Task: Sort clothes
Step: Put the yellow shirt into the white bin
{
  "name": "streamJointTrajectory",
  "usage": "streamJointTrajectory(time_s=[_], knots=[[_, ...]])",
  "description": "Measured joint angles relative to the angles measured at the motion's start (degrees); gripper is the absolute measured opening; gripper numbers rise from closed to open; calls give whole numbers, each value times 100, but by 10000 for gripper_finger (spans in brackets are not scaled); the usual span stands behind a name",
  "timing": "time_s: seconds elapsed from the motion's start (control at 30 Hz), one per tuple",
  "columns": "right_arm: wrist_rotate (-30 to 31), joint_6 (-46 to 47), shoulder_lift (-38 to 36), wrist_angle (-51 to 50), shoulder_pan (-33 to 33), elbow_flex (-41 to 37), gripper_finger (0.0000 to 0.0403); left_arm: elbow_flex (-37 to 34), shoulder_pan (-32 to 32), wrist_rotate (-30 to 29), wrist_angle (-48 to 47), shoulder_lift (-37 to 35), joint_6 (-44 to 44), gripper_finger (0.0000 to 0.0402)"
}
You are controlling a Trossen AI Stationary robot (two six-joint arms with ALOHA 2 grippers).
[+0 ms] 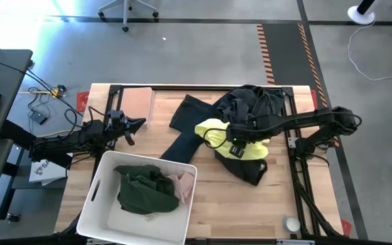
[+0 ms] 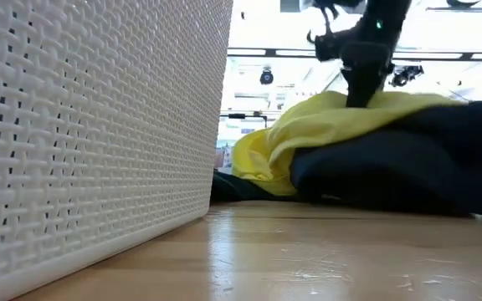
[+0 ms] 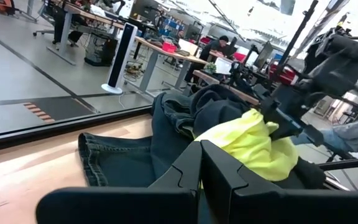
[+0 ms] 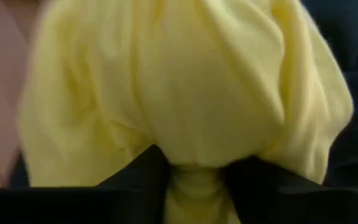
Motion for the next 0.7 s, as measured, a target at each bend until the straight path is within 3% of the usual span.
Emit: streamJointTrajectory(time_s=[0.17,0.3,0.43,0.63,0.7], knots=[[-18,-332,-24,-277,-239,147,206,0,0,-33,-2,1,-1,5],[-40,-588,-28,-137,-257,473,209,0,0,-33,-2,2,-2,5],[-80,-1059,-27,258,-230,637,162,0,-1,-35,-2,0,-2,5],[-180,-1267,-26,557,-298,661,22,0,-1,-35,-2,0,-2,5],[-258,-1284,-26,585,-322,661,13,0,-2,-35,-2,0,-2,5]])
